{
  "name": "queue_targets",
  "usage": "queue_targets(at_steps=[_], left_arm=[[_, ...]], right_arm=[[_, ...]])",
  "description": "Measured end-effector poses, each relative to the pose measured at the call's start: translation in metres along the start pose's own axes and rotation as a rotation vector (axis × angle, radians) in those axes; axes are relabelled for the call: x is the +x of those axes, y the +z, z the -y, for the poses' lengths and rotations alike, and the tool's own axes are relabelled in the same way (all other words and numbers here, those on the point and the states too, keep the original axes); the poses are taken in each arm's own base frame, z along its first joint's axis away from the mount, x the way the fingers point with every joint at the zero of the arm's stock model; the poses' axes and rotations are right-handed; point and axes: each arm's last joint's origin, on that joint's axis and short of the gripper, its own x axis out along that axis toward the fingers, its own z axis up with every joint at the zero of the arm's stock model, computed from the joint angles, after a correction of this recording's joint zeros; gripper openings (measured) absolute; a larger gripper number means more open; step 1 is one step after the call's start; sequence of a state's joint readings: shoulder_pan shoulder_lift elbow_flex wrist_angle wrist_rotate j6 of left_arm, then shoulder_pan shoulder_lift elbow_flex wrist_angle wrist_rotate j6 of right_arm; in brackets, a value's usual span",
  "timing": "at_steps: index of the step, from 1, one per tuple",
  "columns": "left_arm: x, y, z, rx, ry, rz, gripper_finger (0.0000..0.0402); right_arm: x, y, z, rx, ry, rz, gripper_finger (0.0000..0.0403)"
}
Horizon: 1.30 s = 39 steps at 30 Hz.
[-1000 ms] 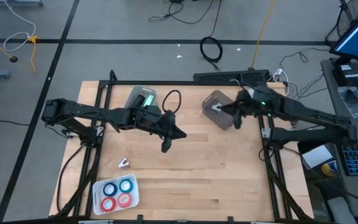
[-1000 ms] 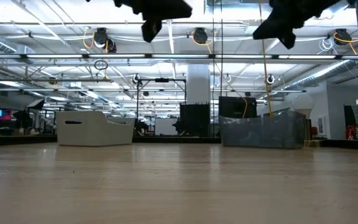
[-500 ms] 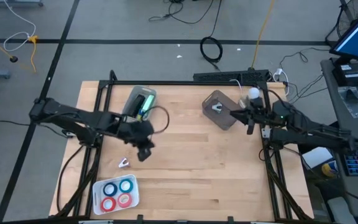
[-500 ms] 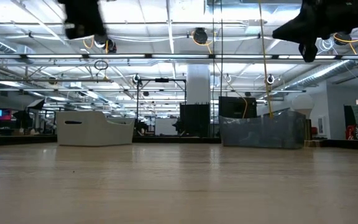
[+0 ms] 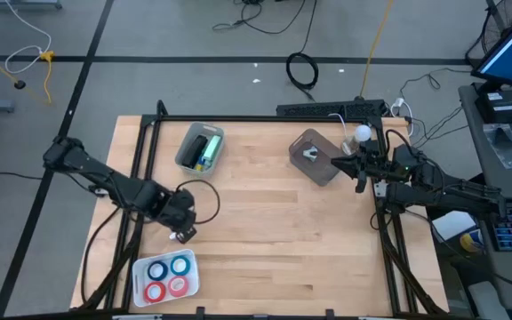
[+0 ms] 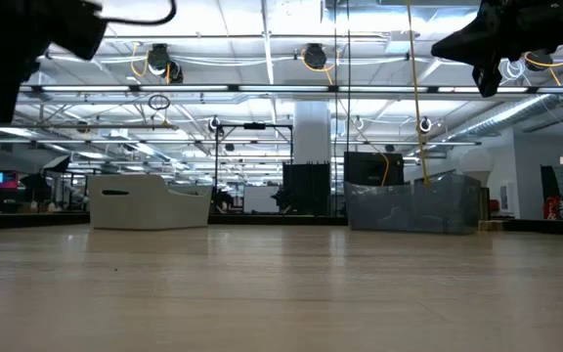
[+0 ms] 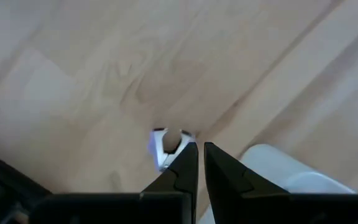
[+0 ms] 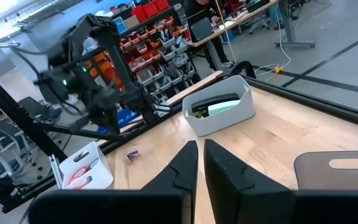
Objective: Pick and place Stapler, Stapler remover, tape
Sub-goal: Put the purple stapler remover into the black bin
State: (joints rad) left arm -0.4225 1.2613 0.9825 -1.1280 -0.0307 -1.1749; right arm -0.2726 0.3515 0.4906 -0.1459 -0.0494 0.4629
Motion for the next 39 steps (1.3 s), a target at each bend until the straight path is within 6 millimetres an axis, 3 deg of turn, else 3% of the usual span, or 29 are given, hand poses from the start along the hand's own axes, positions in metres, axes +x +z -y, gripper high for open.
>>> queue_targets(at_steps=[13,23,32,39], left_arm=[[0.061,-0.034,-0.02,-0.105,-0.046,-0.064,0.0026],[0.047,-0.04,-0.043,-0.182,-0.04,0.013,0.0026],[0.069,-0.043,-0.047,-0.187,-0.092,-0.023,0.0026],[0.07,-0.043,-0.046,-0.177,-0.114,-0.034,0.0026]], right_arm=[[0.0,0.0,0.0,0.012,0.0,-0.001,0.0018],[0.0,0.0,0.0,0.027,0.0,-0.002,0.0018],[0.0,0.0,0.0,0.032,0.0,0.0,0.0018],[0.0,0.0,0.0,0.049,-0.001,0.0,0.0018]])
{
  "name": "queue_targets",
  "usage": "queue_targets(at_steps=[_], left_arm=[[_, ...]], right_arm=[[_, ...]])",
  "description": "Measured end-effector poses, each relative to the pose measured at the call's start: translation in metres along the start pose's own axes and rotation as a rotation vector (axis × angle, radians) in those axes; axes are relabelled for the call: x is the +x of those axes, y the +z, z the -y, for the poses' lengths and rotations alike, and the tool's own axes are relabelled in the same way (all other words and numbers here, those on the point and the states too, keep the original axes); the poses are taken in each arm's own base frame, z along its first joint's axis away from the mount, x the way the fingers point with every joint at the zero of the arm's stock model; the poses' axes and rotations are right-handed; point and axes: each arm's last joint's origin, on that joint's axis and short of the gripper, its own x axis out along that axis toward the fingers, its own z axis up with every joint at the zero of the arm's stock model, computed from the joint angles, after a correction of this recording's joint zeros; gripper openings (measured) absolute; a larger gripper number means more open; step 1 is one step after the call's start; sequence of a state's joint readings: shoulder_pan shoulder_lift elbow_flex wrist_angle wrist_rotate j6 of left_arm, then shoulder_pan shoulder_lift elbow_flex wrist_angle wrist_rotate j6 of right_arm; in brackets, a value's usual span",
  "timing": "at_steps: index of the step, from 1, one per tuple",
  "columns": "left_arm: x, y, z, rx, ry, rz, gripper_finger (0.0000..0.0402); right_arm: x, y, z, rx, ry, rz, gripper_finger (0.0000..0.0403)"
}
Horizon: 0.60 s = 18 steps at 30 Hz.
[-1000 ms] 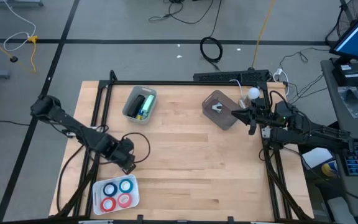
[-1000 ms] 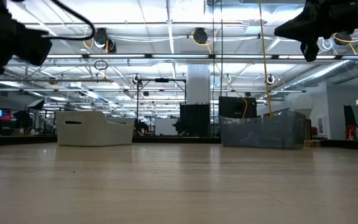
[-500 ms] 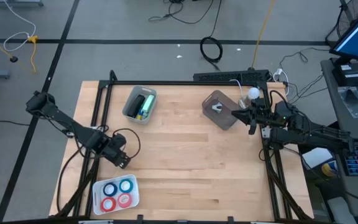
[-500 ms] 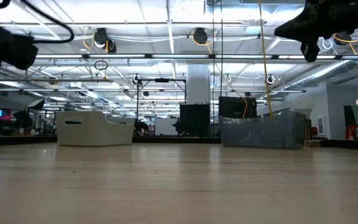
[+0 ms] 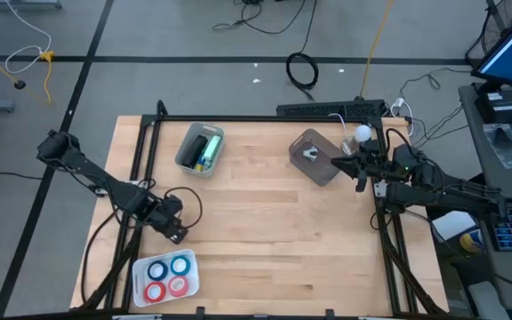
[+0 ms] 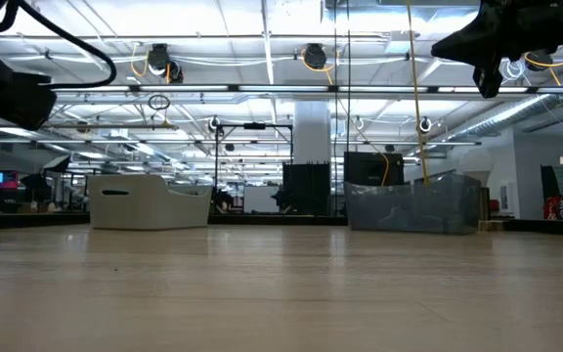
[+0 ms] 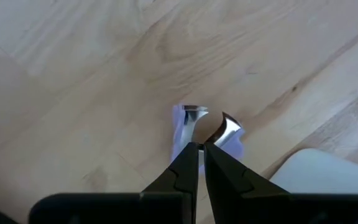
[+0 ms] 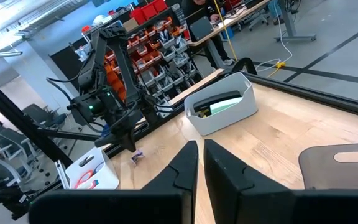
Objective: Pick and place Stapler, Stapler remover, tape
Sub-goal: Put the purple stapler remover into the black bin
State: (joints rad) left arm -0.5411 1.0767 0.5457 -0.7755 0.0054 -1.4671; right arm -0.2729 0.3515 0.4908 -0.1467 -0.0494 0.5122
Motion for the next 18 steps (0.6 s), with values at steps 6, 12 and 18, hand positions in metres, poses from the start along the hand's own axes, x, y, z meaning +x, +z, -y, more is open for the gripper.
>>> queue_targets(at_steps=[6,12,18], left_arm=[[0.0,-0.0001,-0.0014,-0.002,0.014,0.0,0.0026],[0.0,0.0006,-0.0016,-0.032,0.016,0.004,0.0026],[0.0,0.0008,-0.0016,-0.033,0.017,0.012,0.0026]], right_arm=[[0.0,0.0,0.0,0.009,0.0,0.0,0.0018],[0.0,0.0,0.0,0.009,0.0,0.0,0.0018],[0.0,0.0,0.0,0.022,0.0,0.0,0.0018]])
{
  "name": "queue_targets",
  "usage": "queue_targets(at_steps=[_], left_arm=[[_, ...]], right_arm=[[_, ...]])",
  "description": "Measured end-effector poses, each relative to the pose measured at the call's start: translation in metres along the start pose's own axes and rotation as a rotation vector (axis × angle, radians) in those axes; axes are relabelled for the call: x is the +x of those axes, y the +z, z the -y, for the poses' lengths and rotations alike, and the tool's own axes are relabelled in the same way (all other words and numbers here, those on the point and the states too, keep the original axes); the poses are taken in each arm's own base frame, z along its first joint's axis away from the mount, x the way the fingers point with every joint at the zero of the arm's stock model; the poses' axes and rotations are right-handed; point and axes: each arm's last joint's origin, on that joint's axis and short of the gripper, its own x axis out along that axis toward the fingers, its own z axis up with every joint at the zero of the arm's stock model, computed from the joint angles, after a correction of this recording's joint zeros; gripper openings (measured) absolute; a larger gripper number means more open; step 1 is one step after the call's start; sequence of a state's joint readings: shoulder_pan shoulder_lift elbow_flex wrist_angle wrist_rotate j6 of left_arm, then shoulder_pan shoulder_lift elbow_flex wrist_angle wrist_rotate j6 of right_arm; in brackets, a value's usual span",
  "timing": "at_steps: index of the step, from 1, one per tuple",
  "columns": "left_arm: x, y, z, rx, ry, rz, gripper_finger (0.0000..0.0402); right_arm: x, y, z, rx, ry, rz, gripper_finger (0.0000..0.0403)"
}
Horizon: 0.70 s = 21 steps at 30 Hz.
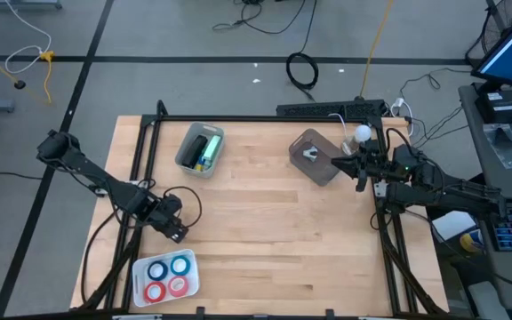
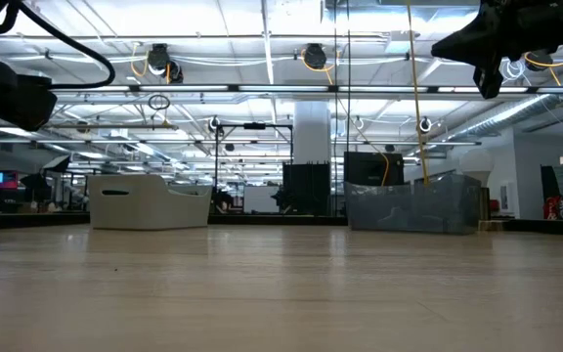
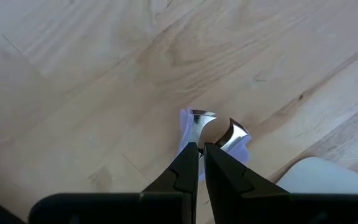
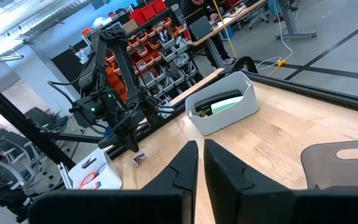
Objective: Pick and place Stapler, Stapler remover, tape
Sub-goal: Put the purple stapler remover into the black bin
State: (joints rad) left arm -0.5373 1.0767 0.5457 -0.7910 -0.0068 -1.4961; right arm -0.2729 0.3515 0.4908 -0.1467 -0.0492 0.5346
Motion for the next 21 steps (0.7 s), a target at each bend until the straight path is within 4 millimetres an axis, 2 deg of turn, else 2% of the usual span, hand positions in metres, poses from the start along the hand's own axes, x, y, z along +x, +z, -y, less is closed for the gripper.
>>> queue_targets(at_steps=[14,21], left_arm=[[-0.0022,0.0002,0.002,-0.031,-0.007,0.003,0.0026],[-0.0051,0.0,0.0048,0.008,-0.019,0.002,0.0027]], right_arm=[[0.0,0.0001,0.0,0.0,0.0,0.0,0.0018],[0.0,0.0001,0.0,0.0,0.0,0.0,0.0018]])
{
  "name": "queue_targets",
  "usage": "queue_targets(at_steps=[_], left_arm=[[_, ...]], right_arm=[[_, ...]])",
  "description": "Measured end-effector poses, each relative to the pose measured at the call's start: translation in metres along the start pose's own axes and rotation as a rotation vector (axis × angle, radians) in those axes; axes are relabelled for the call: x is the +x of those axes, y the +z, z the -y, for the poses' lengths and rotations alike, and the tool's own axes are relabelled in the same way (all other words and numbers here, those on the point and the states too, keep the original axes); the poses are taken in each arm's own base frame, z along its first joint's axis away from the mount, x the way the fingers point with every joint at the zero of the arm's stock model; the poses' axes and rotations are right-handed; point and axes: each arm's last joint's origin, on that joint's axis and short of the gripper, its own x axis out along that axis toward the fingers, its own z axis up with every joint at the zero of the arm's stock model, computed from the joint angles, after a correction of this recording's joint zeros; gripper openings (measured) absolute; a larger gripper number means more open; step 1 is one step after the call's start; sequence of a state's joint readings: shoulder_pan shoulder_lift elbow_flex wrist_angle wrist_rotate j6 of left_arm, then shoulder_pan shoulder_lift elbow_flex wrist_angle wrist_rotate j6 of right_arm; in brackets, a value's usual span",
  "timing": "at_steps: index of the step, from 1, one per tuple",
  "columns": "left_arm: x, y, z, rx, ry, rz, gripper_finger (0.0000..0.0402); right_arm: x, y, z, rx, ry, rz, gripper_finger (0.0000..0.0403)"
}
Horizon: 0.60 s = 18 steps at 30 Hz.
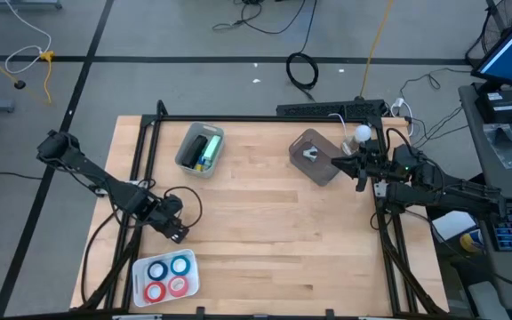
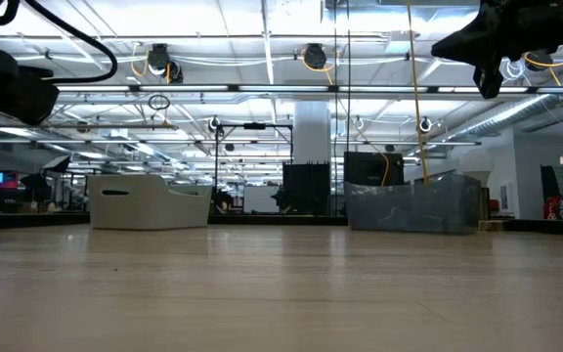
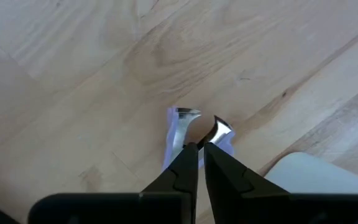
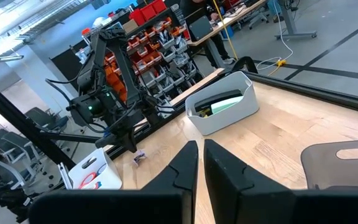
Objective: Pick and place Stapler, Stapler remover, tape
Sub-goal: Put the purple stapler remover into the black bin
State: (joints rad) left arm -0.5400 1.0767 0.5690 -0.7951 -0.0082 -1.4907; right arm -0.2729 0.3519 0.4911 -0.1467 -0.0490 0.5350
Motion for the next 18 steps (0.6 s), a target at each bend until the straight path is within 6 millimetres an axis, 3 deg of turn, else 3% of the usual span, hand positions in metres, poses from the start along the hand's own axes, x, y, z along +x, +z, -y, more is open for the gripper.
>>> queue_targets(at_steps=[4,13,18], left_arm=[[0.0,0.0,-0.002,-0.005,0.017,-0.012,0.0047],[0.0,-0.001,-0.005,0.017,0.054,-0.015,0.0149],[0.005,0.001,-0.01,0.024,0.077,0.041,0.0169]], right_arm=[[0.0,0.0,0.0,0.0,0.0,0.0,0.0018],[0.0,0.0,0.0,0.0,-0.003,0.002,0.0018],[0.0,0.0,0.0,0.0,-0.003,0.002,0.0018]])
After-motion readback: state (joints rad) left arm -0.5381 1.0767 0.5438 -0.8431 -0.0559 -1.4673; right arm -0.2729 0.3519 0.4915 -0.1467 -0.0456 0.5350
